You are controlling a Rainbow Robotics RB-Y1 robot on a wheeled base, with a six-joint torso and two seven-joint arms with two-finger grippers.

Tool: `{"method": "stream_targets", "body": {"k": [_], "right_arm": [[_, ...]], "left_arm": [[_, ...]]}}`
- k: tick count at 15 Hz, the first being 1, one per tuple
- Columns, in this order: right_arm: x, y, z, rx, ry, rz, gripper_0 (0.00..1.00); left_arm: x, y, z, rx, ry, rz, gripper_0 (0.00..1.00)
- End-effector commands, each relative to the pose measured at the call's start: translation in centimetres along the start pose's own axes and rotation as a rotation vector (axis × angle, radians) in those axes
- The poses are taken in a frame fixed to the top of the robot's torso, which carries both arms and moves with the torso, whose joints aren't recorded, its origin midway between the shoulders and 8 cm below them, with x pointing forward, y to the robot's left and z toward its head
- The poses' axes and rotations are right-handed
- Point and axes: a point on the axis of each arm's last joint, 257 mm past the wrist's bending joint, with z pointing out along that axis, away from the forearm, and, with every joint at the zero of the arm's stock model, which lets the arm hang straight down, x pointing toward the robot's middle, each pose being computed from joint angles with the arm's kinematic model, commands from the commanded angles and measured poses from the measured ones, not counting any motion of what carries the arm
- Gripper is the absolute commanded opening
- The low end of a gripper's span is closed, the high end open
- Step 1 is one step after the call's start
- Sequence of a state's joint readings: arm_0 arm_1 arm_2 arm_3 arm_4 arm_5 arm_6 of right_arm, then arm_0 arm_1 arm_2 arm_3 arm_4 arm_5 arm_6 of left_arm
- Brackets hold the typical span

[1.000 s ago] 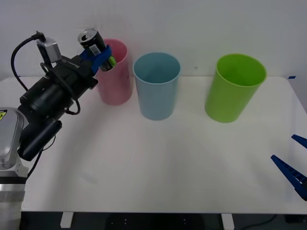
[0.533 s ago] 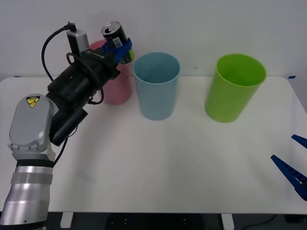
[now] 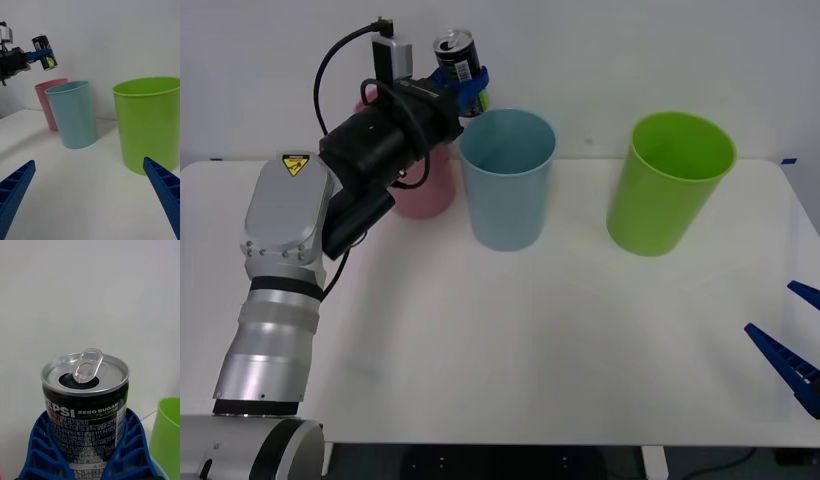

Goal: Grasp the object on the table and drop it into the matching bin: aluminum can to the light blue bin, PET bottle to the pink bin.

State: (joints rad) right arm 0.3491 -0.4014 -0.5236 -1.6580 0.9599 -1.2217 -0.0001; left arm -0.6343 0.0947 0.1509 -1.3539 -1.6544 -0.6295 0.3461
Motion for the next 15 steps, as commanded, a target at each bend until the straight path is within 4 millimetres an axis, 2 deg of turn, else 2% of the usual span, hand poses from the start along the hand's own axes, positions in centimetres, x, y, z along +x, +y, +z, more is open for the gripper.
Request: {"method": "stream_targets", "body": {"k": [1,5,15], "right_arm": [[0.0,0.0,0.0,0.000,0.000,0.000,1.00],[0.0,0.0,0.0,0.000,0.000,0.000,1.00],[0.0,0.0,0.0,0.000,0.000,0.000,1.00]], "left_arm": [[0.0,-0.5,1.3,0.007,0.019,0.028,0.00],[0.5,-1.7,2.9,0.001,0.040,0.068,0.00],[1.2,-2.7,3.6,0.001,0.062,0.100,0.00]]}}
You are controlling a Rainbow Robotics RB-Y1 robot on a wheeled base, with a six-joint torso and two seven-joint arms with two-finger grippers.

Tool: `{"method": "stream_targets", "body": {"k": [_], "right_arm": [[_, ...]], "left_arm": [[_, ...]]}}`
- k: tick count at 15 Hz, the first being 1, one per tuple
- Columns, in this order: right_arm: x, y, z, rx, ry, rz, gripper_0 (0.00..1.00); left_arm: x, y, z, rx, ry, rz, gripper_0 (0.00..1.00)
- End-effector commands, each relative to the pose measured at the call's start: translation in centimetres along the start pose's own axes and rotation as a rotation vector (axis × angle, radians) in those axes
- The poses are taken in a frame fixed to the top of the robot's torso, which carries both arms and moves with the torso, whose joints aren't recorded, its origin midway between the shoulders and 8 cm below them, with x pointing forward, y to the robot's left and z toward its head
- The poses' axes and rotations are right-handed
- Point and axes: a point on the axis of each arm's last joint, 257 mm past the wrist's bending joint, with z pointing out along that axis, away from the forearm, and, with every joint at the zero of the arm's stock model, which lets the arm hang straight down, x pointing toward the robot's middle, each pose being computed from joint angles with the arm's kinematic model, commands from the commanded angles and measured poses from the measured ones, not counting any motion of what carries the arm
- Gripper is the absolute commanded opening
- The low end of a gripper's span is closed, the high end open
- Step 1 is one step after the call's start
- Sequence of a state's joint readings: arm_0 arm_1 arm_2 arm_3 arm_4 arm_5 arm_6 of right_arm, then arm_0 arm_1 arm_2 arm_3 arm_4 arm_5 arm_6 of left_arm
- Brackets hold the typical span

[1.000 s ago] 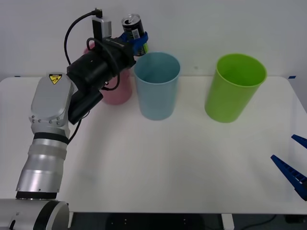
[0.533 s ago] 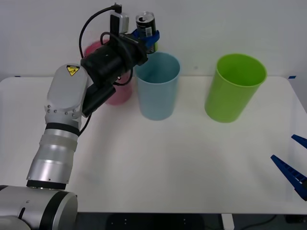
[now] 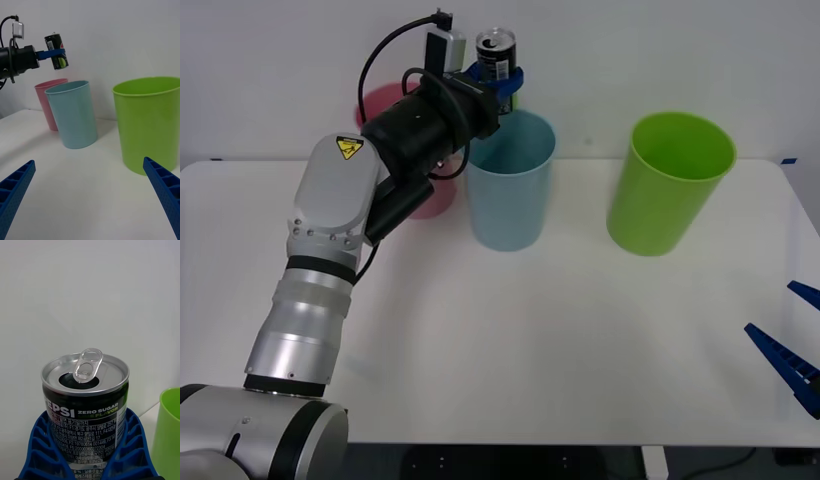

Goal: Grasp the object on the table and drop it into the matching bin: aluminum can to the light blue bin, PET bottle to the pink bin.

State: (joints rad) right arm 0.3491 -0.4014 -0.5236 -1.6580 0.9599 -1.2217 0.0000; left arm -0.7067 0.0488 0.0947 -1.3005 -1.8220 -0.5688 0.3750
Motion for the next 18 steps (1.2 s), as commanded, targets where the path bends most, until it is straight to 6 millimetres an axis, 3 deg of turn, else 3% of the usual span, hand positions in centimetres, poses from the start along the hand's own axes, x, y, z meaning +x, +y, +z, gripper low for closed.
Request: {"method": "stream_targets", "body": {"k": [1,5,6,7,8,9,10,18], "right_arm": [[0.00,0.00,0.00,0.000,0.000,0.000,1.00],[0.00,0.00,0.00,0.000,0.000,0.000,1.00],[0.00,0.00,0.00,0.000,0.000,0.000,1.00],[0.00,0.00,0.00,0.000,0.000,0.000,1.00],[0.00,0.00,0.00,0.000,0.000,0.000,1.00],[0.00,0.00,0.00,0.000,0.000,0.000,1.00],[0.00,0.00,0.00,0.000,0.000,0.000,1.00],[0.00,0.00,0.00,0.000,0.000,0.000,1.00]], "left_arm": [[0.15,-0.28,0.10,0.003,0.004,0.006,0.00],[0.12,-0.26,0.13,0.002,0.003,0.006,0.01],[0.08,-0.34,0.15,0.004,0.003,0.009,0.05],[0.15,-0.28,0.11,0.002,0.004,0.011,0.16],[0.15,-0.35,0.14,0.003,0.003,0.010,0.38],[0.15,-0.35,0.14,0.003,0.003,0.013,0.89],[0.17,-0.31,0.13,0.002,0.005,0.018,1.00],[0.00,-0.18,0.11,-0.002,-0.002,0.006,1.00]]}}
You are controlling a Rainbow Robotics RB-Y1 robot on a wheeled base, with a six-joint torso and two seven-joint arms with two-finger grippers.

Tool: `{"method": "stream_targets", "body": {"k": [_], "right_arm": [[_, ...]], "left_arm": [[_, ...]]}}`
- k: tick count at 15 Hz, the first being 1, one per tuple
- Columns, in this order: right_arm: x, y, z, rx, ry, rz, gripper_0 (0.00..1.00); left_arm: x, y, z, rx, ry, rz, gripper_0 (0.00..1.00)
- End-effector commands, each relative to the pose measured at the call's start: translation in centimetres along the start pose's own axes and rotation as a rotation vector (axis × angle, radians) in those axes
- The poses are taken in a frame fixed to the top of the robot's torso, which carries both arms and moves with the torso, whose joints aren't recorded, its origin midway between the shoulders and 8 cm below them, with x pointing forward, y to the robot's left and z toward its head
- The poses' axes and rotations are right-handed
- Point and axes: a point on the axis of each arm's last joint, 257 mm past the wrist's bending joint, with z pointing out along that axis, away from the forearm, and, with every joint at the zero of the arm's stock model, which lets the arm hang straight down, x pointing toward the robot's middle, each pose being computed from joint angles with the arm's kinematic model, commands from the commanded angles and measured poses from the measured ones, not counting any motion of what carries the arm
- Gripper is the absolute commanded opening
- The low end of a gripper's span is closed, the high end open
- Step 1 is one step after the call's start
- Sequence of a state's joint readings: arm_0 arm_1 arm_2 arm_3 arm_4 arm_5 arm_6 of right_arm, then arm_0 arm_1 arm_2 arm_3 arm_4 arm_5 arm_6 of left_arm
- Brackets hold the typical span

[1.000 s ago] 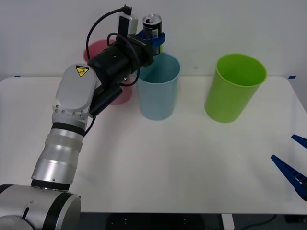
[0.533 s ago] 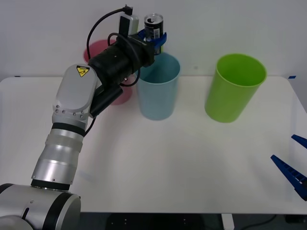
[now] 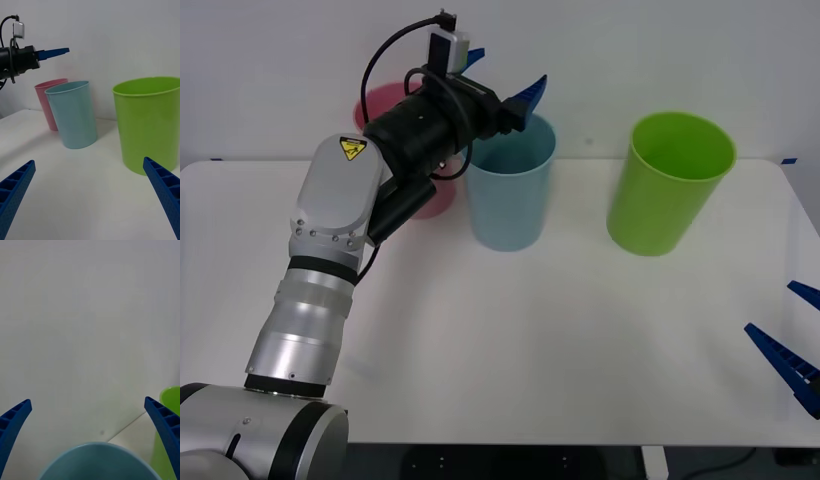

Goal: Grasp the object on the table and drop it into the matching bin: aluminum can to the light blue bin, PET bottle to the pink bin.

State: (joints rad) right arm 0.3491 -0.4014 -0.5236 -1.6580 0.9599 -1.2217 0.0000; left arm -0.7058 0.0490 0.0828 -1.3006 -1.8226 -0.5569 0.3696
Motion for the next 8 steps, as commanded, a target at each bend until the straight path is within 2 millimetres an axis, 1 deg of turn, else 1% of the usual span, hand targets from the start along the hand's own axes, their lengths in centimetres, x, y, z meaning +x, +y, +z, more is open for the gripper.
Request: {"method": "stream_targets", "body": {"k": [1,4,8], "right_arm": [[0.0,0.0,0.0,0.000,0.000,0.000,1.00],[0.0,0.0,0.0,0.000,0.000,0.000,1.00],[0.0,0.0,0.0,0.000,0.000,0.000,1.00]], "left_arm": [[0.0,0.2,-0.1,-0.004,-0.002,-0.008,1.00],[-0.2,0.6,-0.3,-0.005,-0.013,-0.026,1.00],[-0.1,1.3,-1.5,0.018,-0.019,-0.059,1.00]]}}
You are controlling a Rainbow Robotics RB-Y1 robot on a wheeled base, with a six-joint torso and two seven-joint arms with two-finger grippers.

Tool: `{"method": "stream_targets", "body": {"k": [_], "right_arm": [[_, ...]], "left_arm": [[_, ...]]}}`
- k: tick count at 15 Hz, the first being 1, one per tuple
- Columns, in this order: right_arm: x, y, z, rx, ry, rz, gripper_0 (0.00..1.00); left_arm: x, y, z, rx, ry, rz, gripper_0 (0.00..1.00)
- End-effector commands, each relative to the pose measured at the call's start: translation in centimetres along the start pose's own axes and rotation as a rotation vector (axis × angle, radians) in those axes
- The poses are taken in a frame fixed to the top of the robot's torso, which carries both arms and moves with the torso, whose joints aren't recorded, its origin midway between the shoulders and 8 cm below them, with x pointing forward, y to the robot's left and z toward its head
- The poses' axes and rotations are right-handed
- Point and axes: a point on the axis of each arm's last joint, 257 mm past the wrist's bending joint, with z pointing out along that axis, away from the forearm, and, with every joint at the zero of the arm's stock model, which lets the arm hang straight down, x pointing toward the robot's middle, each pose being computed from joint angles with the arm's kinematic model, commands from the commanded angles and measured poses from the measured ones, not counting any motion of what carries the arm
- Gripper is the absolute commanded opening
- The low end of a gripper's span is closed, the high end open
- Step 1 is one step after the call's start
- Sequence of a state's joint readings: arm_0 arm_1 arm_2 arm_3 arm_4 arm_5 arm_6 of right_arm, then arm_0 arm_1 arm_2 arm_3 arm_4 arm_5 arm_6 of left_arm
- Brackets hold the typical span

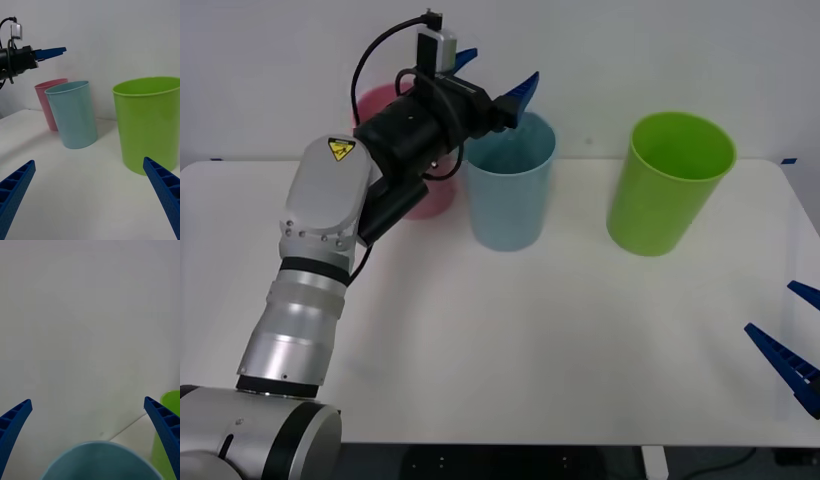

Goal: Grasp the object on the table and drop it into the matching bin: aluminum can to the light blue bin, PET bottle to the pink bin.

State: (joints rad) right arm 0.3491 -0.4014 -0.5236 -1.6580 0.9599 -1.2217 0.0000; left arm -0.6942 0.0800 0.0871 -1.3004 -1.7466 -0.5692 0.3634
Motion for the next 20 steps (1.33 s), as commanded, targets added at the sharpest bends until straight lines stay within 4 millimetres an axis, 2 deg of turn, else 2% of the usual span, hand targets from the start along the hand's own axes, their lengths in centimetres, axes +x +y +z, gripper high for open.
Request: {"method": "stream_targets", "body": {"k": [1,5,9,15,20], "right_arm": [[0.0,0.0,0.0,0.000,0.000,0.000,1.00],[0.0,0.0,0.0,0.000,0.000,0.000,1.00],[0.0,0.0,0.0,0.000,0.000,0.000,1.00],[0.0,0.0,0.0,0.000,0.000,0.000,1.00],[0.0,0.0,0.0,0.000,0.000,0.000,1.00]], "left_arm": [[0.1,0.5,-1.0,0.024,-0.005,-0.028,1.00],[0.2,1.6,-2.9,0.058,-0.007,-0.061,1.00],[0.4,3.1,-6.1,0.101,-0.008,-0.084,1.00],[0.6,5.3,-13.2,0.087,-0.020,-0.073,1.00],[0.4,6.5,-20.2,0.080,-0.024,-0.035,1.00]]}}
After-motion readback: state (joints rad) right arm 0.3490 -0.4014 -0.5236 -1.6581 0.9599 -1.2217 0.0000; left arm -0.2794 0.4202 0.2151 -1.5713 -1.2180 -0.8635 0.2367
